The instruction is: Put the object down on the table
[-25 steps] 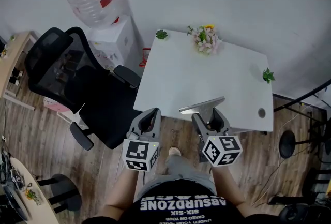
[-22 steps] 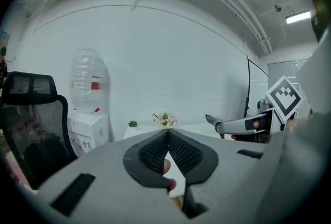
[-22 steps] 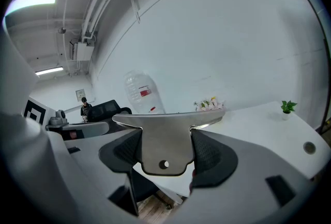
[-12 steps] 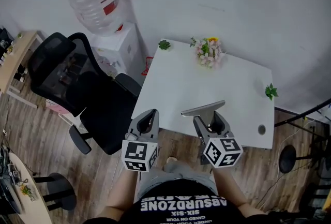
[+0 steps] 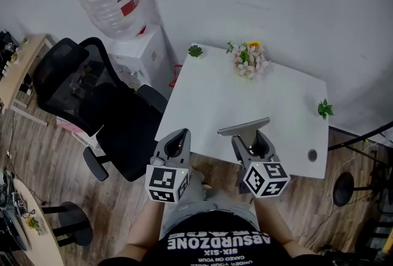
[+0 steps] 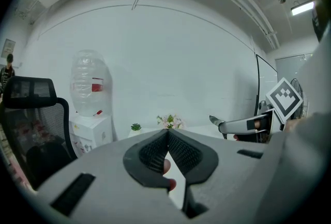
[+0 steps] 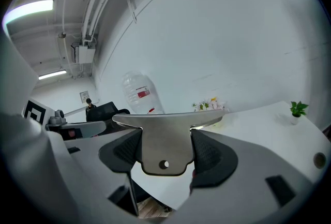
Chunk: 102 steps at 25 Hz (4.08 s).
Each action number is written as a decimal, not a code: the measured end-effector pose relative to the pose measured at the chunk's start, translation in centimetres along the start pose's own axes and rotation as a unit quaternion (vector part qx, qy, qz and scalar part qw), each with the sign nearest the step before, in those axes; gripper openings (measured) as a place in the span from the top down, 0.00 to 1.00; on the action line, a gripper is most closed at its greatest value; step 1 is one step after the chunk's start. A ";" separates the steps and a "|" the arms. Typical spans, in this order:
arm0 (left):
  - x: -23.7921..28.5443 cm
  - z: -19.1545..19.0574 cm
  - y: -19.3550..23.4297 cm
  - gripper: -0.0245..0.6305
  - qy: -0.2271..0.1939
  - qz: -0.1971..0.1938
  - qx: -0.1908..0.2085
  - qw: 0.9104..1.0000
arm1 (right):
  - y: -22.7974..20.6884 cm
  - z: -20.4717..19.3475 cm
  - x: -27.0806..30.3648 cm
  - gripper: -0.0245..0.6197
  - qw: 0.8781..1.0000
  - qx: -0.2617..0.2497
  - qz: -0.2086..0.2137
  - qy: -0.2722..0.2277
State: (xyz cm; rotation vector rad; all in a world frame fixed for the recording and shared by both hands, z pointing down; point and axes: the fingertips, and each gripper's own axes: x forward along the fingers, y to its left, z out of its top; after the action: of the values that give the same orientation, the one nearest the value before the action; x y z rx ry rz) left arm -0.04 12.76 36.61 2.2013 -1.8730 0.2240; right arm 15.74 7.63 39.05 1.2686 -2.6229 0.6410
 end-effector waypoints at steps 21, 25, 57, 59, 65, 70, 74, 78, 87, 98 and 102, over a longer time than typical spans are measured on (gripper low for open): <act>6.2 2.2 3.6 0.95 0.014 -0.041 0.013 0.999 | -1.7 2.6 5.3 0.51 0.999 0.022 -0.043 -0.009; 7.6 2.9 3.9 0.95 0.013 -0.056 0.017 0.998 | -2.0 3.5 5.8 0.51 0.998 0.023 -0.056 -0.013; 15.8 2.5 10.2 0.95 0.040 -0.140 0.023 0.989 | -1.7 4.3 14.8 0.51 0.991 0.057 -0.119 0.001; 16.0 2.3 10.2 0.95 0.043 -0.144 0.021 0.988 | -1.6 4.3 15.2 0.51 0.991 0.060 -0.116 0.003; 17.0 1.4 10.4 0.95 0.052 -0.148 0.016 0.987 | -1.9 4.1 16.7 0.51 0.992 0.062 -0.111 0.009; 18.0 0.8 10.6 0.95 0.053 -0.144 0.015 0.988 | -2.6 3.7 17.8 0.51 0.992 0.064 -0.110 0.011; 19.4 0.7 11.2 0.95 0.056 -0.138 0.011 0.989 | -2.9 3.7 19.2 0.51 0.992 0.066 -0.102 0.014; 20.7 0.5 11.8 0.95 0.065 -0.132 0.009 0.989 | -3.2 2.8 20.9 0.51 0.993 0.074 -0.092 0.029; 22.3 -1.5 12.5 0.95 0.095 -0.133 0.009 0.987 | -4.1 1.2 24.0 0.51 0.992 0.079 -0.083 0.057; 24.1 -3.3 12.1 0.95 0.115 -0.147 0.009 0.982 | -5.3 0.6 25.9 0.51 0.991 0.077 -0.087 0.069; 24.5 -3.6 12.3 0.95 0.121 -0.147 0.008 0.982 | -5.7 0.4 26.3 0.51 0.990 0.077 -0.089 0.074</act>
State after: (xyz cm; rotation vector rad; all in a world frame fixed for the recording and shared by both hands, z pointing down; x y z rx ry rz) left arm -7.93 -11.31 47.69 2.3064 -1.4058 0.4297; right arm 3.68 -14.35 48.84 1.4192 -2.3476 0.8829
